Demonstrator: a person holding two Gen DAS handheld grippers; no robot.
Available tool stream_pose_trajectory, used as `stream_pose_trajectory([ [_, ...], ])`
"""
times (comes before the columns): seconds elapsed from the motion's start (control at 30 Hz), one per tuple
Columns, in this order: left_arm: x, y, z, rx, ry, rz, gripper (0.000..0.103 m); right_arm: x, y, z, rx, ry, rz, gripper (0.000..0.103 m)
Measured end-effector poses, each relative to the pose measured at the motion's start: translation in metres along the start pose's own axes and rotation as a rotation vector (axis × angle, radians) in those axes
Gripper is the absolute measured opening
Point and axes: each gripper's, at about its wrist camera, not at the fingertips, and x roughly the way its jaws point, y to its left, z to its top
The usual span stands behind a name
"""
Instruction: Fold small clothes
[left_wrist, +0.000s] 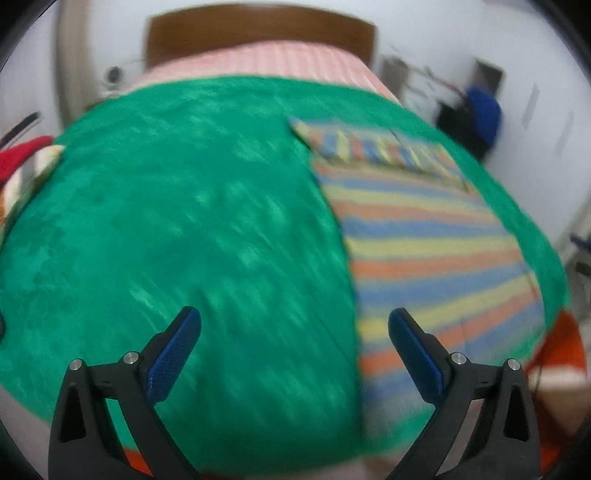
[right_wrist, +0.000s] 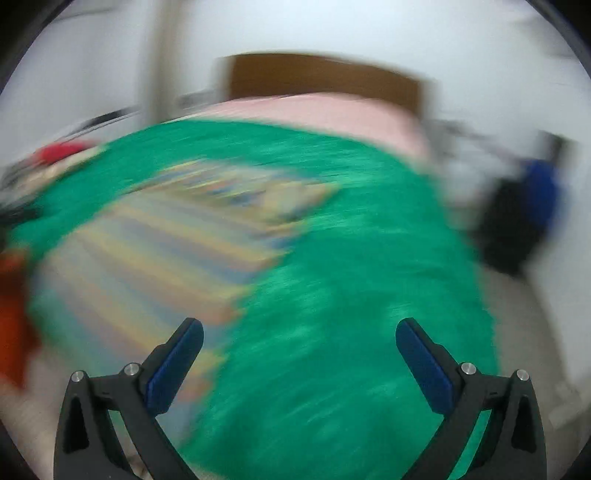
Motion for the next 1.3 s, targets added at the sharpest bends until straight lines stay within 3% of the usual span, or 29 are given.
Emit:
stream_pose_trajectory([
  [0.03, 0.007, -0.009, -0.009, 0.004, 0.04, -0.022, 0.101, -0.004, 0.013, -0.006, -0.021, 0.051, 0.095, 0.103],
  [0.07, 0.014, -0.015, -0.016, 0.001, 0.073, -0.041, 0.1, -0.005, 0.021, -0.011, -0.019, 0.079, 0.137, 0.102],
  [0.13, 0.032, -0.03, -0.028, 0.014, 0.132, -0.06, 0.094, 0.005, 0.034, -0.025, 0.049, 0.133, 0.192, 0.102],
  [0.17, 0.038, -0.036, -0.031, 0.03, 0.15, -0.05, 0.084, 0.018, 0.036, -0.033, 0.122, 0.17, 0.213, 0.102],
  [0.2, 0.042, -0.042, -0.033, 0.045, 0.161, -0.032, 0.082, 0.029, 0.036, -0.038, 0.177, 0.197, 0.216, 0.1],
  [0.27, 0.041, -0.05, -0.034, 0.068, 0.157, -0.019, 0.079, 0.054, 0.03, -0.048, 0.301, 0.242, 0.188, 0.075],
  [0.33, 0.041, -0.053, -0.033, 0.064, 0.178, -0.037, 0.068, 0.074, 0.023, -0.054, 0.409, 0.29, 0.189, 0.065],
  [0.37, 0.042, -0.054, -0.033, 0.065, 0.191, -0.041, 0.055, 0.081, 0.023, -0.055, 0.431, 0.299, 0.201, 0.057],
  [0.4, 0.044, -0.055, -0.034, 0.07, 0.198, -0.047, 0.024, 0.084, 0.023, -0.054, 0.434, 0.297, 0.213, 0.048],
  [0.43, 0.046, -0.058, -0.035, 0.073, 0.213, -0.067, 0.005, 0.088, 0.023, -0.052, 0.436, 0.303, 0.225, 0.011],
  [0.47, 0.046, -0.058, -0.035, 0.057, 0.222, -0.089, 0.003, 0.093, 0.023, -0.052, 0.45, 0.33, 0.23, 0.005],
  [0.7, 0.011, -0.043, -0.038, 0.015, 0.169, -0.148, 0.001, 0.056, 0.029, -0.043, 0.421, 0.343, 0.189, 0.004],
  [0.9, -0.01, -0.043, -0.05, 0.025, 0.174, -0.164, 0.001, 0.036, 0.041, -0.04, 0.405, 0.334, 0.189, 0.004],
  [1.1, -0.02, -0.039, -0.058, -0.013, 0.212, -0.202, 0.001, 0.025, 0.04, -0.058, 0.464, 0.369, 0.221, 0.004],
  [1.2, -0.025, -0.027, -0.023, -0.086, 0.141, -0.265, 0.001, 0.025, 0.027, -0.054, 0.537, 0.323, 0.253, 0.004],
  [1.3, -0.022, -0.014, 0.018, -0.132, 0.056, -0.296, 0.002, 0.028, 0.005, -0.03, 0.596, 0.215, 0.29, 0.004],
])
